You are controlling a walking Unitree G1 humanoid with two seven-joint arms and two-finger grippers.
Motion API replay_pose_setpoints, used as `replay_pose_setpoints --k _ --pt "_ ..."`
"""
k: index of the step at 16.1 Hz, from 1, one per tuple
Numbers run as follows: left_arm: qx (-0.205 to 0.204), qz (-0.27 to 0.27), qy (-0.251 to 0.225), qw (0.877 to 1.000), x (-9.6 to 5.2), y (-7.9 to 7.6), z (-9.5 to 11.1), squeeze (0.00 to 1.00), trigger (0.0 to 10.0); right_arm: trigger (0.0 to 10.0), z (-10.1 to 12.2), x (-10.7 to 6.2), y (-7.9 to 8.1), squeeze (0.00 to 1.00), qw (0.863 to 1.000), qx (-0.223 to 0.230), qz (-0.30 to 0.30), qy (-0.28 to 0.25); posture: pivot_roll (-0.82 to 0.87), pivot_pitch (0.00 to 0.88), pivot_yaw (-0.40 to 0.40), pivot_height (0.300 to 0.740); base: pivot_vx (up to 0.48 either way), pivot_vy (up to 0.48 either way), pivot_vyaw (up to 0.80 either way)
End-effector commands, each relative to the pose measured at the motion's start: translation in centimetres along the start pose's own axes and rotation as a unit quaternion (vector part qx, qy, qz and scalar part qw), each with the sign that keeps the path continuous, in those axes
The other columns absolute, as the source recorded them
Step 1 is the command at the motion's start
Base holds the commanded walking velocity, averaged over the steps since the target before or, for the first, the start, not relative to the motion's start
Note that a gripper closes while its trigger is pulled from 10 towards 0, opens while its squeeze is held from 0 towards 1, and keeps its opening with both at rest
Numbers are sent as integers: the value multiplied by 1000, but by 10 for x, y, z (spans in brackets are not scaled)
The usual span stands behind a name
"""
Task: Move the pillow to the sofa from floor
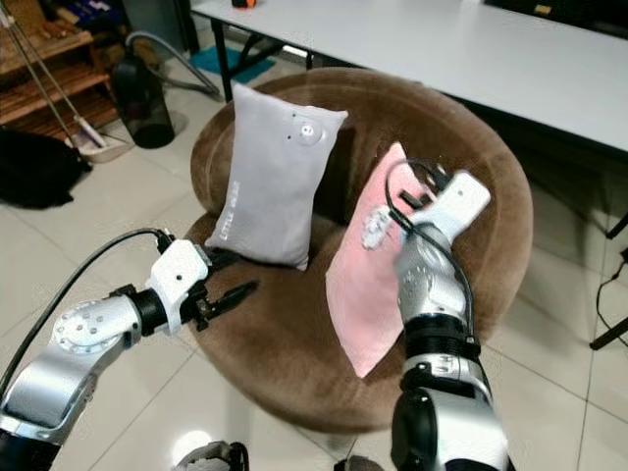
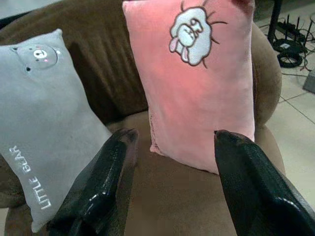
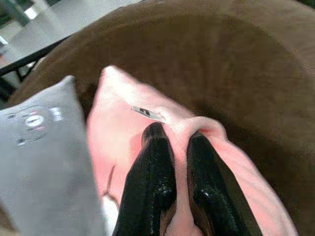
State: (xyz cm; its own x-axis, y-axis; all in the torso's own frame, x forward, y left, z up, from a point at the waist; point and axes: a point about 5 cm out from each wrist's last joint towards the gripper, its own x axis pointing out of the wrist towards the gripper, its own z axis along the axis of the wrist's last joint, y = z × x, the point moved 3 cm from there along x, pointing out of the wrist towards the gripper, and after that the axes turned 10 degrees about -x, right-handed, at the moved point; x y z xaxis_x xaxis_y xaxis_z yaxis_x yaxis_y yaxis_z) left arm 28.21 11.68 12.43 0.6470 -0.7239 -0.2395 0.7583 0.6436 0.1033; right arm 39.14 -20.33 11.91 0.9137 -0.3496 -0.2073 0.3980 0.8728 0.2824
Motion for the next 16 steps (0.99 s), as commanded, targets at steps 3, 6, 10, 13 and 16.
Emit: replay_pose_setpoints --k 3,6,10,13,16 --pt "6 8 -10 1000 -1 1 8 0 10000 10000 18 10 -17 1000 998 9 -6 -67 142 128 -12 740 0 0 0" --pt "9 29 -25 999 3 8 13 0 10000 10000 36 16 -26 1000 994 -25 2 -102 139 111 -8 740 0 0 0" --pt "0 84 -64 994 12 22 24 0 10000 10000 74 18 -32 0 982 -66 13 -175 111 65 -7 740 0 0 0" --pt "-13 113 -69 991 23 22 16 0 10000 10000 81 -9 -29 0 967 -81 72 -231 77 27 -11 740 0 0 0" --pt "-42 93 -51 993 36 0 -1 0 10000 10000 37 -62 -53 0 969 -144 62 -190 30 0 -4 740 0 0 -417"
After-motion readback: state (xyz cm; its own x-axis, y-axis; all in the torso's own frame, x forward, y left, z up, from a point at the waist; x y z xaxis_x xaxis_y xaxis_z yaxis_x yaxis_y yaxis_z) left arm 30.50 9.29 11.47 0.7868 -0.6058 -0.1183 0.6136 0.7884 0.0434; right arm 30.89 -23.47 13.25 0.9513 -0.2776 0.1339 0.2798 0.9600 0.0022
